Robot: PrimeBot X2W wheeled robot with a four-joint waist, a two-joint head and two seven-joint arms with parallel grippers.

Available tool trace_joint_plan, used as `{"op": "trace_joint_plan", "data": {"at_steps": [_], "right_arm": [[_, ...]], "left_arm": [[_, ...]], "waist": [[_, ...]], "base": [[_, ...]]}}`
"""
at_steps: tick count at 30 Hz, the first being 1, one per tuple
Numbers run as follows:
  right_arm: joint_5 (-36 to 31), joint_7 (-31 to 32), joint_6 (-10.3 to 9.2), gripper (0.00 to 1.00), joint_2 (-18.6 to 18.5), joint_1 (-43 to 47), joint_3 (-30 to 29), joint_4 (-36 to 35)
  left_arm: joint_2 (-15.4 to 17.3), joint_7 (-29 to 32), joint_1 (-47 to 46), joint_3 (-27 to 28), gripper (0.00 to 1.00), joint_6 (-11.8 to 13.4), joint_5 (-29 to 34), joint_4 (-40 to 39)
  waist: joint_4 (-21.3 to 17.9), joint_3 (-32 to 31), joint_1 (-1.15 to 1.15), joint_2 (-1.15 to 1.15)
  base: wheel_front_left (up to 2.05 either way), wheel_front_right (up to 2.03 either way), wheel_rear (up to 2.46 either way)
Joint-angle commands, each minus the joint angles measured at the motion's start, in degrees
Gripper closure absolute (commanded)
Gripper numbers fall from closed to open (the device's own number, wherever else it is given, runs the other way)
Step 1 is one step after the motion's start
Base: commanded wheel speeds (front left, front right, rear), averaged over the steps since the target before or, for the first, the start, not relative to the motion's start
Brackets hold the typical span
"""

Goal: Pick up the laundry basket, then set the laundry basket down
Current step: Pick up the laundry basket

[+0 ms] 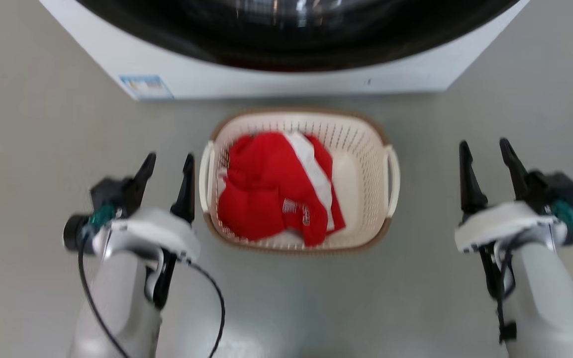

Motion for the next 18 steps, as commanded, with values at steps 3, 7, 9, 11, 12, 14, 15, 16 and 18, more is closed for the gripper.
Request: {"op": "trace_joint_plan", "data": {"at_steps": [3, 7, 9, 11, 12, 14, 15, 16, 18], "right_arm": [[-0.4, -0.8, 0.39, 0.0, 0.1, -5.3, 1.9, 4.4], [0.8, -0.8, 0.39, 0.0, 0.1, -9.8, 3.0, 10.2], [-0.5, -0.8, 0.39, 0.0, 0.1, -11.4, 3.4, 12.6], [-1.0, -0.8, 0.39, 0.0, 0.1, -13.4, 3.4, 15.9], [-0.4, -0.8, 0.39, 0.0, 0.1, -14.0, 3.4, 17.1], [0.1, -0.8, 0.39, 0.0, 0.1, -15.2, 3.6, 19.4], [-0.4, -0.8, 0.39, 0.0, 0.1, -15.7, 3.7, 20.2], [-0.3, -0.8, 0.39, 0.0, 0.1, -16.2, 3.7, 21.0], [-0.2, -0.8, 0.39, 0.0, 0.1, -16.8, 3.9, 22.4]], "left_arm": [[1.7, -0.3, -6.1, 0.2, 0.0, -0.6, -0.1, 4.5], [2.1, -0.3, -11.8, -2.7, 0.0, -0.7, 0.5, 10.8], [2.1, -0.3, -14.2, -4.0, 0.0, -0.8, 0.7, 13.9], [2.0, -0.3, -17.6, -5.1, 0.0, -0.8, 0.5, 17.2], [1.9, -0.3, -18.5, -5.5, 0.0, -0.8, 0.4, 18.0], [1.9, -0.3, -20.1, -6.6, 0.0, -0.8, 0.6, 19.6], [1.9, -0.3, -20.7, -7.1, 0.0, -0.8, 0.6, 20.6], [1.8, -0.3, -21.3, -7.4, 0.0, -0.8, 0.6, 21.4], [1.8, -0.3, -22.2, -7.8, 0.0, -0.8, 0.6, 22.8]], "waist": [[1.1, 8.6, 0.0, 0.0], [1.5, 12.4, 0.0, 0.0], [1.8, 13.8, 0.0, 0.0], [2.4, 15.4, 0.0, 0.0], [2.5, 15.9, 0.0, 0.0], [2.9, 16.9, 0.0, 0.0], [3.0, 17.3, 0.0, 0.0], [3.2, 17.5, 0.0, 0.0], [3.4, 17.9, 0.0, 0.0]], "base": [[0.0, 0.0, 0.0], [0.0, 0.0, 0.0], [0.0, 0.0, 0.0], [0.0, 0.0, 0.0], [0.0, 0.0, 0.0], [0.0, 0.0, 0.0], [0.0, 0.0, 0.0], [0.0, 0.0, 0.0], [0.0, 0.0, 0.0]]}}
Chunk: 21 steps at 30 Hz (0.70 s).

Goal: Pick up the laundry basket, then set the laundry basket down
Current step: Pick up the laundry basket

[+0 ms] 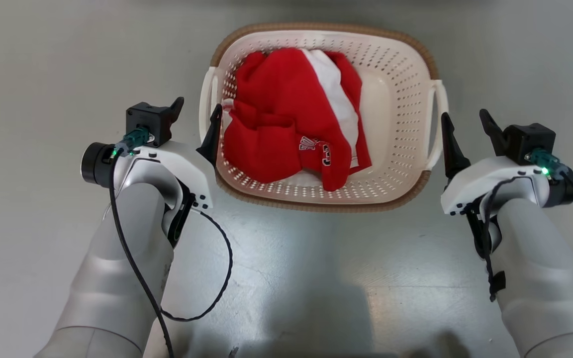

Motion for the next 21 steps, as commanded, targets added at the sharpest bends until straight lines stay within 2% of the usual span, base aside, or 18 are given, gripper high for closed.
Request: {"op": "trace_joint_plan", "data": {"at_steps": [1, 21], "right_arm": [[-0.6, -0.8, 0.35, 0.0, 0.6, 0.2, 1.7, 0.0], [1.0, -0.8, 0.35, 0.0, 0.6, -4.8, 5.0, 2.6]], "left_arm": [[1.9, -0.3, -0.4, 0.9, 0.0, -0.3, 0.4, 0.1], [3.1, -0.3, -7.5, -3.2, 0.0, -0.3, 2.2, 6.8]], "waist": [[0.4, 0.8, 0.0, 0.0], [0.4, 7.9, 0.0, 0.0]], "base": [[0.0, 0.0, 0.0], [0.0, 0.0, 0.0]]}}
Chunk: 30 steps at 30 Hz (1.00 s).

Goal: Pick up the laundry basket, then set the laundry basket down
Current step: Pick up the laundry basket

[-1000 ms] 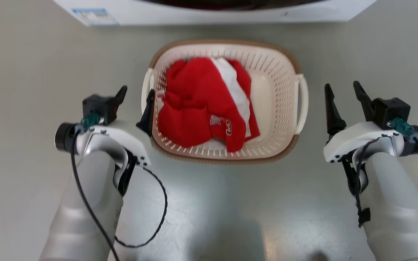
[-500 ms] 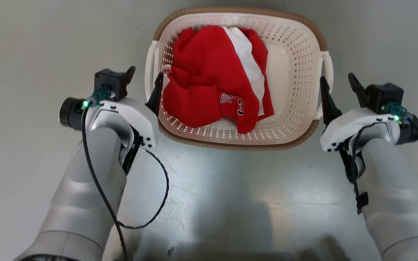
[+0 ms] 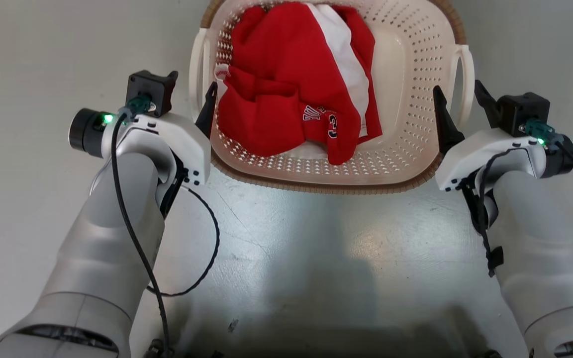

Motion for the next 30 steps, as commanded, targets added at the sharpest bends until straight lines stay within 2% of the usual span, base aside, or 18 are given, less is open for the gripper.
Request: {"op": "trace_joint_plan", "data": {"at_steps": [1, 16, 24, 25, 26, 27, 30], "right_arm": [[0.4, -0.8, 0.35, 0.0, 1.0, 0.7, 1.5, -0.3], [3.1, -0.8, 0.35, 0.0, 1.0, -2.1, 5.7, 2.7], [4.9, -0.8, 0.35, 0.0, 1.0, -2.5, 9.1, 3.5], [5.4, -0.8, 0.35, 0.3, 1.0, -2.5, 9.7, 3.9], [6.1, -0.8, 0.35, 0.78, 1.0, -2.5, 10.1, 4.3], [6.8, -0.7, 0.35, 1.0, 1.0, -2.5, 10.5, 5.1], [7.8, -0.6, 0.35, 1.0, 1.0, -3.0, 11.7, 7.1]], "left_arm": [[1.8, -0.3, 0.0, 0.6, 0.0, -0.3, 0.3, -0.1], [1.5, -0.3, -6.4, -4.0, 0.0, -0.3, 0.1, 7.1], [1.5, -0.3, -7.2, -5.8, 0.0, -0.3, -0.8, 7.9], [1.4, -0.3, -7.2, -6.0, 0.05, -0.3, -0.9, 8.0], [1.3, -0.3, -7.1, -6.2, 0.69, -0.3, -1.0, 8.2], [1.2, -0.3, -7.1, -6.5, 1.0, -0.3, -1.0, 8.5], [1.1, -0.3, -6.7, -6.9, 1.0, -0.3, -1.2, 9.1]], "waist": [[-0.2, 0.6, 0.0, 0.0], [-0.4, 2.5, 0.0, 0.0], [-0.6, 1.8, 0.0, 0.0], [-0.6, 1.6, 0.0, 0.0], [-0.6, 1.5, 0.0, 0.0], [-0.6, 1.3, 0.0, 0.0], [-0.8, 0.8, 0.0, 0.0]], "base": [[0.0, 0.0, 0.0], [0.0, 0.0, 0.0], [0.0, 0.0, 0.0], [0.0, 0.0, 0.0], [0.0, 0.0, 0.0], [0.0, 0.0, 0.0], [0.0, 0.0, 0.0]]}}
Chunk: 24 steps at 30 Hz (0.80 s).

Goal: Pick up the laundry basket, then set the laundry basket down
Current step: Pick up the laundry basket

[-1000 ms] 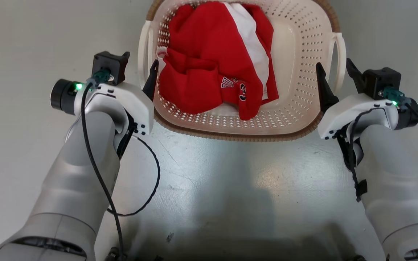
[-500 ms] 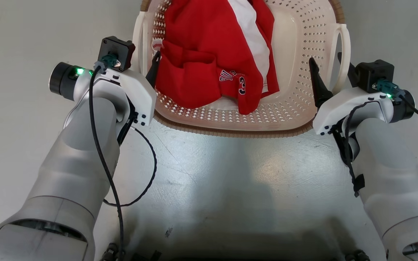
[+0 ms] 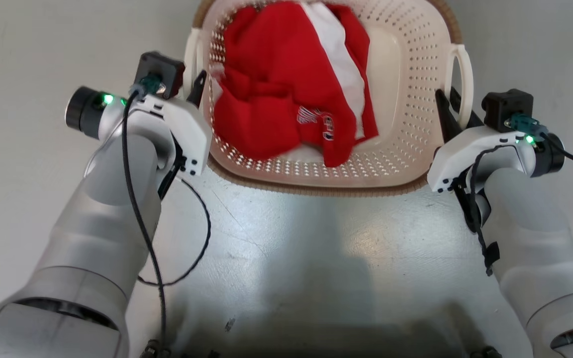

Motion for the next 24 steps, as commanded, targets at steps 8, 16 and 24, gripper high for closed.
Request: {"op": "trace_joint_plan", "data": {"at_steps": [8, 16, 24], "right_arm": [[1.1, -0.3, 0.43, 1.0, 1.6, 1.6, 3.6, 5.0], [4.1, 3.0, 0.43, 1.0, 1.6, 3.8, 7.4, 7.1], [11.8, 7.5, 0.43, 1.0, 1.6, 8.1, 14.0, 5.3]], "left_arm": [[1.5, -0.3, 3.7, 0.3, 1.0, 0.0, -1.5, 1.5], [2.3, 0.7, 8.1, 0.4, 1.0, 0.2, -2.7, 2.6], [3.4, 3.2, 14.3, 1.5, 1.0, 0.2, -5.3, 2.9]], "waist": [[-0.5, -4.0, 0.0, 0.0], [-1.4, -10.6, 0.0, 0.0], [-3.1, -21.9, 0.0, 0.0]], "base": [[0.0, 0.0, 0.0], [0.0, 0.0, 0.0], [0.0, 0.0, 0.0]]}}
